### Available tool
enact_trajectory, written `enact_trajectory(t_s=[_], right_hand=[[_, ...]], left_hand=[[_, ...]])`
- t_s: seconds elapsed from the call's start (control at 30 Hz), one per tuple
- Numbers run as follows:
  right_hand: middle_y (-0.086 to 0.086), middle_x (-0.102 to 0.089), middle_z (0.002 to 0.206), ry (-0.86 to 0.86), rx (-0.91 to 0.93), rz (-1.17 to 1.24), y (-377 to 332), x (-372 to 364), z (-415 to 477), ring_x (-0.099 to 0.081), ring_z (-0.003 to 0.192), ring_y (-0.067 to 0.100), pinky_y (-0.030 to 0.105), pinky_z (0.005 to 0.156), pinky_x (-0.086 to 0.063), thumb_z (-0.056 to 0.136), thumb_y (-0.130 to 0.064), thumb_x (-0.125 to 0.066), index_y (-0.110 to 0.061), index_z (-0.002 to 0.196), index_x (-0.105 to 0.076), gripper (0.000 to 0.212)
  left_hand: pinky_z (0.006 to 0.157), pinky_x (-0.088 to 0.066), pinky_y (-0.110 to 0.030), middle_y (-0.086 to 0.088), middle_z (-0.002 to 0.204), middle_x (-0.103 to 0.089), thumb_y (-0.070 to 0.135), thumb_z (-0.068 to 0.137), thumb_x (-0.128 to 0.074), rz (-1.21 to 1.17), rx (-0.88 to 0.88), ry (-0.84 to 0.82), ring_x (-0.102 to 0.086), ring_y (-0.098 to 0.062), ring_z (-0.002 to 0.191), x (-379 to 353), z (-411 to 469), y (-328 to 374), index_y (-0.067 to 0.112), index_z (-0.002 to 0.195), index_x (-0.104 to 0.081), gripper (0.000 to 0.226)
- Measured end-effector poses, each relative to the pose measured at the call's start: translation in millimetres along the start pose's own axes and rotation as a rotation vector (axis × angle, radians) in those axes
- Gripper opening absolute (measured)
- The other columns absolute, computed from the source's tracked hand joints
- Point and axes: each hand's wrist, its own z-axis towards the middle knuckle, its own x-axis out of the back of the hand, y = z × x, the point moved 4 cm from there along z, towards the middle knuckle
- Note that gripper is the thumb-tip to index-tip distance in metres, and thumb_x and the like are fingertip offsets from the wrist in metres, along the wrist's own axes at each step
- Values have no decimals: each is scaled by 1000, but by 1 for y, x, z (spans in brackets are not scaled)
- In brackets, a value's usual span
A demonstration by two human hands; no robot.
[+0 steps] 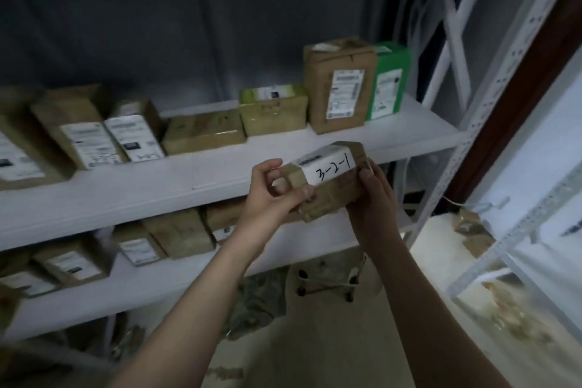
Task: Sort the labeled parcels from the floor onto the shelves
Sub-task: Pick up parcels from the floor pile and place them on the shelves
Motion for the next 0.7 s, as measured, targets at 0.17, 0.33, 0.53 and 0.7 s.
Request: enact_trajectory(t_s=[0.17,0.33,0.53,0.7], right_hand=[[1,-76,115,-100,-16,-249,29,-96,9,-71,107,18,38,81,-61,95,-32,-65,-26,119,-75,27],[-13,-76,110,-165,0,-472,80,-205,8,-69,106,6,28,83,-57,90,-36,-65,-34,114,-76,27],[-7,-65,108,-270,-37,-648,162,-331,4,-65,93,10,24,66,-57,95,-21,-73,-28,117,-74,23],[-5,-70,84,-426,-159,-687,232,-434,-4,-66,68,12,27,54,-54,88,-27,-81,-26,116,-74,28]], left_hand=[[72,-61,-24,17,97,-78,6,82,-83,40,-94,120,-76,-10,92,100,-9,40,22,128,-61,53],[83,-63,-32,5,124,-64,9,80,-86,51,-136,341,-73,-7,101,222,-18,57,20,130,-52,62],[85,-62,-28,10,104,-79,9,84,-82,5,-127,483,-75,-12,100,375,-31,63,17,126,-59,48],[92,-58,-30,3,123,-68,18,91,-75,91,-132,640,-67,-11,112,494,-43,63,20,130,-59,42]])
